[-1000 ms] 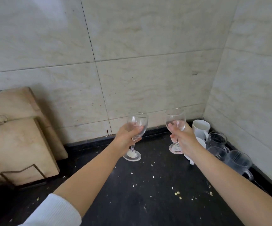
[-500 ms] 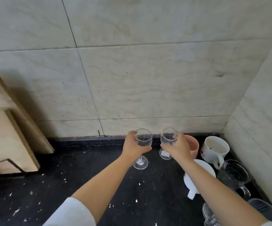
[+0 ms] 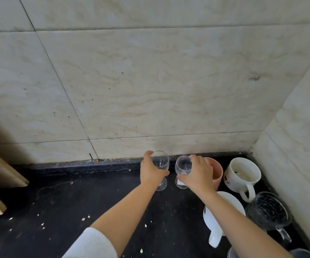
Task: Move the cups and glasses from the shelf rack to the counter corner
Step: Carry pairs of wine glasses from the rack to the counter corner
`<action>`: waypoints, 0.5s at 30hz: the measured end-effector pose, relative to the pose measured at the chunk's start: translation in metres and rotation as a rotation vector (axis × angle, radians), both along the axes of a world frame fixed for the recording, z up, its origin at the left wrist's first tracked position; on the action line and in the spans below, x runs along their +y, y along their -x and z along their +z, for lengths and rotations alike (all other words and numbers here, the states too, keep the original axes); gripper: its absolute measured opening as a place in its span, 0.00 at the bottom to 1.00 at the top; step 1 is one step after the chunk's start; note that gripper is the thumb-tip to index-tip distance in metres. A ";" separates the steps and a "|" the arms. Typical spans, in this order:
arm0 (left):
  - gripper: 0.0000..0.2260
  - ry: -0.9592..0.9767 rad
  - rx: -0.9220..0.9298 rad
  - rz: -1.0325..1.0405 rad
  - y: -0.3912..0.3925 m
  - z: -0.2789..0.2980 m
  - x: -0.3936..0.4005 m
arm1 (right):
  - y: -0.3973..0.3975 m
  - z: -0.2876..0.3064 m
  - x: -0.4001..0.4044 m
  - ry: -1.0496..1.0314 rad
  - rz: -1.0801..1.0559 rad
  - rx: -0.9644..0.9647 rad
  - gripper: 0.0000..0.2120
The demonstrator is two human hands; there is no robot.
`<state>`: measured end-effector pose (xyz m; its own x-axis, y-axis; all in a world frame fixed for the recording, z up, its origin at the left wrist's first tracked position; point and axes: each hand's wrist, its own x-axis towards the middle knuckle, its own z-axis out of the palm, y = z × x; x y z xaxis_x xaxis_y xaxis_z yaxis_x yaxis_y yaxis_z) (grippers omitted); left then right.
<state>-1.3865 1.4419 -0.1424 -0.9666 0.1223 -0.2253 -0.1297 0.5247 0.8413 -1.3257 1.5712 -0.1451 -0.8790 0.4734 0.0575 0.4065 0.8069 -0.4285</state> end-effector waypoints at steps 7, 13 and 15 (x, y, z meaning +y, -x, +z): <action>0.38 -0.013 0.016 0.003 0.008 -0.010 0.002 | 0.011 -0.014 0.008 -0.015 0.003 -0.011 0.32; 0.38 -0.003 0.014 -0.012 0.009 -0.014 -0.005 | 0.017 -0.012 0.003 -0.080 0.060 -0.074 0.34; 0.40 0.048 0.000 -0.058 0.009 -0.013 -0.007 | 0.016 -0.009 0.001 -0.127 0.084 -0.134 0.36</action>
